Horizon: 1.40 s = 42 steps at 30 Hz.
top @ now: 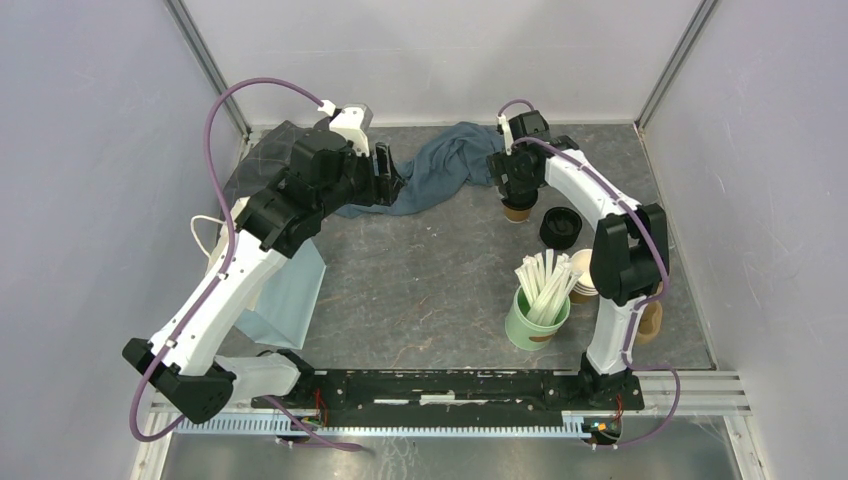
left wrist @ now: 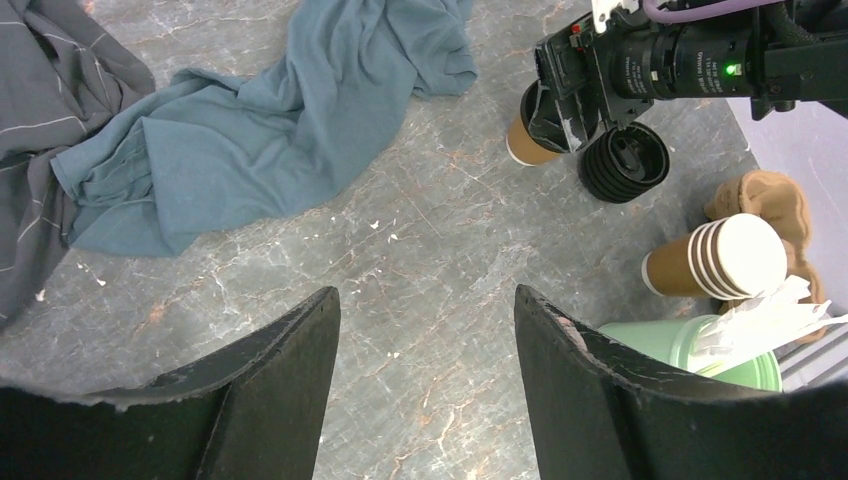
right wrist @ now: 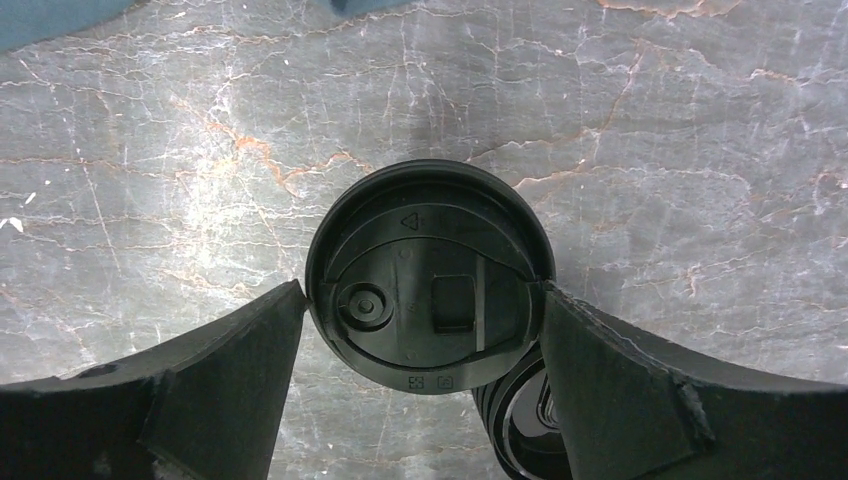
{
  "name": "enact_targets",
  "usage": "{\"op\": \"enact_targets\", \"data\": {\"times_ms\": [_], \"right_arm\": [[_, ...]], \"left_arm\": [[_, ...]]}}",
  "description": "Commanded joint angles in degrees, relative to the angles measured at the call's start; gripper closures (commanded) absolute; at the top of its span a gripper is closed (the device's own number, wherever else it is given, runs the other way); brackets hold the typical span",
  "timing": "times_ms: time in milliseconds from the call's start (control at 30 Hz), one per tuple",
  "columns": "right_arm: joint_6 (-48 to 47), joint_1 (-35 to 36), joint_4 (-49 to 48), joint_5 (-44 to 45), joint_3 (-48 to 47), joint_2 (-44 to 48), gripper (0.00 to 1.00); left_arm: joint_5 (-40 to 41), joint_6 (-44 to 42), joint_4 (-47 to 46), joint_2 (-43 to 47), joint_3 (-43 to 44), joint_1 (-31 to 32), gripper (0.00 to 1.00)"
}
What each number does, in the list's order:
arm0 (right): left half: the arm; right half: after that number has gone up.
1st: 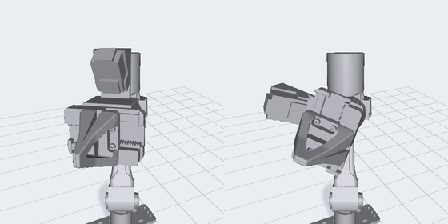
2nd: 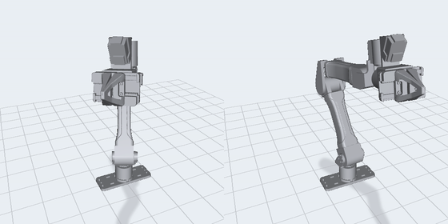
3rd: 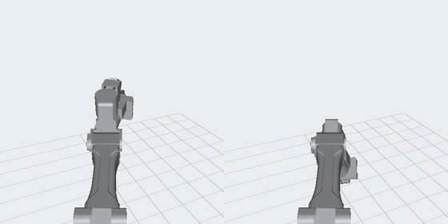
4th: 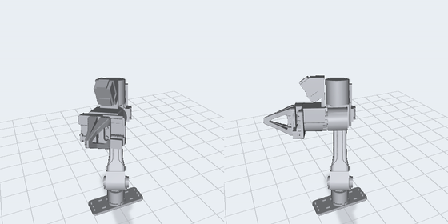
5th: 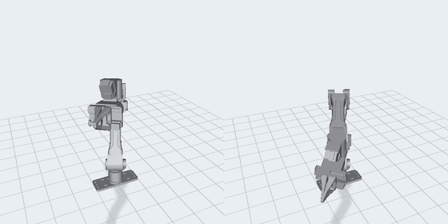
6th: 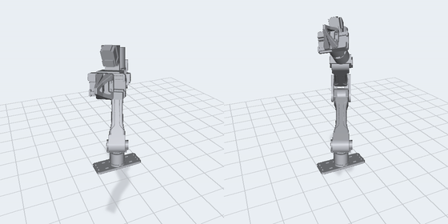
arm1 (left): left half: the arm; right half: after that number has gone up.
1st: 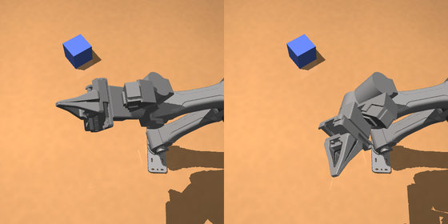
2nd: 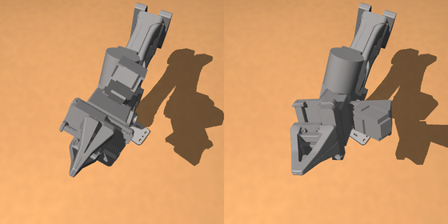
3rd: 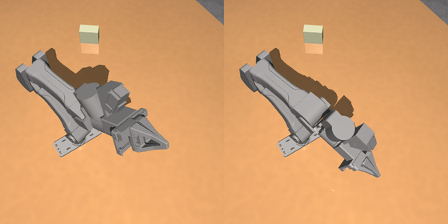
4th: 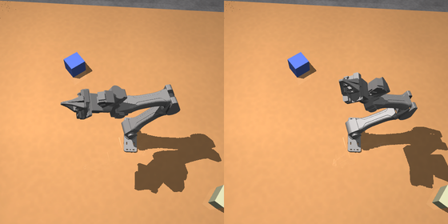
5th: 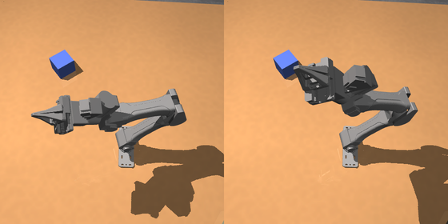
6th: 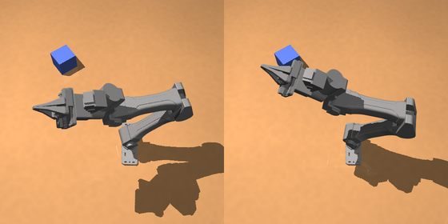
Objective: Pack the takeout coffee
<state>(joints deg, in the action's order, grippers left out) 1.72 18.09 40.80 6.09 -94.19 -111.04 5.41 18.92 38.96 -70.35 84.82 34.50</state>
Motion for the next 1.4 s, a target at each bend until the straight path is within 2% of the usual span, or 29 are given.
{"op": "enact_targets", "data": {"times_ms": [0, 167, 467, 533, 633, 733, 867, 933, 1000, 1100, 1200, 1367], "right_arm": [[2.95, -0.66, 0.32, -3.4, 0.53, 1.68, 0.07], [3.34, -1.11, 3.66, -1.26, -4.16, 1.24, 0.02], [3.06, -1.5, 13.26, 2.09, -11.63, 5.45, 0.02], [3.2, -1.86, 16.59, 4.82, -8.12, 10.71, 0.02], [5.23, -3.8, 17.13, 7.43, 4.0, 24.15, 0.02], [8.44, -6.9, 21.49, 11.45, 11.76, 34.51, 0.07], [13.59, -10.5, 27.76, 17.14, 20.23, 41.69, 0.15], [14.39, -12.5, 27.19, 15.95, 24.43, 45.07, 0.22], [14.34, -13.29, 25.28, 13.29, 27.52, 46.34, 0.29], [13.15, -13.28, 21.9, 8.65, 30.37, 45.26, 0.34], [12.79, -13.31, 19.6, 9.54, 31.5, 43.79, 0.39], [13.83, -13.28, 19.96, 14.47, 32.49, 41.96, 0.56]], "left_arm": [[-0.58, -4.05, -0.28, 1.21, 2.01, -0.38, 0.29], [-0.58, -4.24, -0.29, 1.52, 1.36, -0.39, 0.28], [-0.05, -4.82, -0.97, 1.07, 1.48, -0.38, 0.27], [0.37, -5.16, -0.98, 0.73, 1.96, -0.49, 0.27], [0.62, -5.35, -1.1, 0.56, 1.82, -0.57, 0.27], [-0.88, -4.84, -1.89, 0.95, 0.43, -0.58, 0.27], [-2.35, -4.22, -2.75, 0.59, -0.55, -0.57, 0.26], [-1.9, -4.64, -2.62, 0.19, 0.04, -0.05, 0.26], [-1.68, -5.11, -2.74, 0.12, 0.16, 0.73, 0.25], [-1.29, -5.53, -2.68, 0.2, 0.02, 1.32, 0.25], [-0.7, -5.91, -2.36, 0.44, 0.28, 1.38, 0.24], [0.36, -6.33, -1.72, 0.99, 0.38, 1.27, 0.24]]}}
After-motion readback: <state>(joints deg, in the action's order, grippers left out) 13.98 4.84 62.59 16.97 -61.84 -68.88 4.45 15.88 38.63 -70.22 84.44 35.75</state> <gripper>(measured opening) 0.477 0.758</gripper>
